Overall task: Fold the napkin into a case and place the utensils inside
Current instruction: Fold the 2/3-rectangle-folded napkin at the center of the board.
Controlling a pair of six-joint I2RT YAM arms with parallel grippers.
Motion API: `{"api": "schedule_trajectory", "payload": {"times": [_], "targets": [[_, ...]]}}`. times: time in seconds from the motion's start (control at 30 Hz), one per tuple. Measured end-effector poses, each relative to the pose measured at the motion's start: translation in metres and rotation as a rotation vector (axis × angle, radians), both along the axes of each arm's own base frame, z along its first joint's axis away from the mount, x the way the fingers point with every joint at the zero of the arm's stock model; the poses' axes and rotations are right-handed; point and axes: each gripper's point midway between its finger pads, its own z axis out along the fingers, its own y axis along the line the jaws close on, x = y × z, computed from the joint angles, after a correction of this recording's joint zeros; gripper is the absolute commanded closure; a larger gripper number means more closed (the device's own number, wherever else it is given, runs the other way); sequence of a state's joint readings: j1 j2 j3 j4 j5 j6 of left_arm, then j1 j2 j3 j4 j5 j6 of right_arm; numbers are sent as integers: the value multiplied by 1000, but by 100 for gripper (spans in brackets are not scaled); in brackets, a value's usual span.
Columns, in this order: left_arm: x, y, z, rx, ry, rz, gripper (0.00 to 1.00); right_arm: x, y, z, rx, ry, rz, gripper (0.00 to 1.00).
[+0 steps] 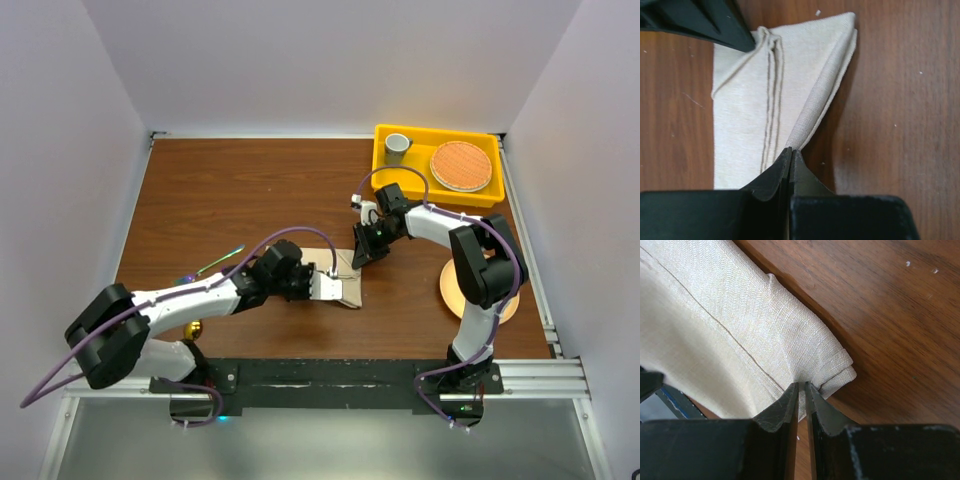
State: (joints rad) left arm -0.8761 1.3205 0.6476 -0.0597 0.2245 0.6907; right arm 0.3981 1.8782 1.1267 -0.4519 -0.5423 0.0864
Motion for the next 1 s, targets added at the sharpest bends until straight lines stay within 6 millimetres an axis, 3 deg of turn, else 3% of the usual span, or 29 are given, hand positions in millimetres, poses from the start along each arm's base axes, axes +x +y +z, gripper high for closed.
{"api": "schedule_trajectory", "payload": {"times": [0.13, 0.53, 0.9, 1.0], "targets": [[16, -5, 9, -28, 16, 17, 100, 0, 0, 0, 0, 0, 1, 83], [84, 8, -10, -53, 153, 165, 100, 0, 0, 0, -1, 0, 3, 82], [97, 12, -45, -22, 243, 200, 100, 0, 0, 0, -7, 16, 12, 82], [102, 12, -43, -35, 250, 208, 100, 0, 1, 0, -7, 21, 16, 82]]}}
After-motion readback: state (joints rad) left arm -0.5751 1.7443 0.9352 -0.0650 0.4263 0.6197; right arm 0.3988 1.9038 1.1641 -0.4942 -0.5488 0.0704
